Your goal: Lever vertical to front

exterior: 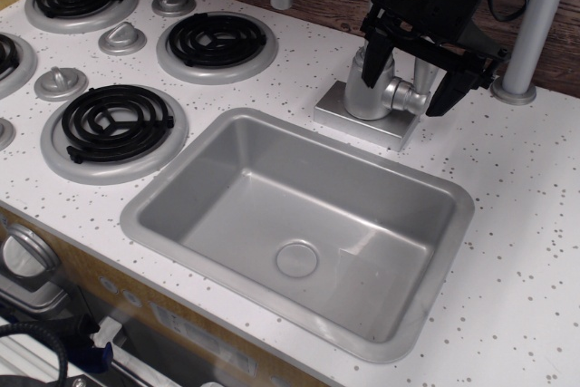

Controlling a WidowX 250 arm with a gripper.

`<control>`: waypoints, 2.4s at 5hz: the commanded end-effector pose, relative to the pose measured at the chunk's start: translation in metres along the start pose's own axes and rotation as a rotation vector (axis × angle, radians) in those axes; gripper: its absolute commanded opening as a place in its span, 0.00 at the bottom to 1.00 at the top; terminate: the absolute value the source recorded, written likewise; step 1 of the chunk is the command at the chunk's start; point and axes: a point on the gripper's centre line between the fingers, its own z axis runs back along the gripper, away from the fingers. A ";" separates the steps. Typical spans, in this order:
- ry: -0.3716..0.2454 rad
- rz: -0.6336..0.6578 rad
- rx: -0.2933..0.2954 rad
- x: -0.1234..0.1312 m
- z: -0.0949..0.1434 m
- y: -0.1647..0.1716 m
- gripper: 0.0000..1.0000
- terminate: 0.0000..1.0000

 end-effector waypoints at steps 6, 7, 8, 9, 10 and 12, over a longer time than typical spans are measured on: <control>-0.152 -0.134 0.005 0.040 0.025 -0.004 1.00 0.00; -0.182 -0.163 -0.003 0.049 0.025 -0.006 1.00 0.00; -0.198 -0.175 -0.012 0.055 0.023 -0.007 1.00 0.00; -0.201 -0.177 -0.017 0.057 0.021 -0.006 1.00 0.00; -0.195 -0.170 -0.020 0.060 0.018 -0.006 1.00 0.00; -0.176 -0.137 -0.023 0.052 0.014 -0.006 0.00 0.00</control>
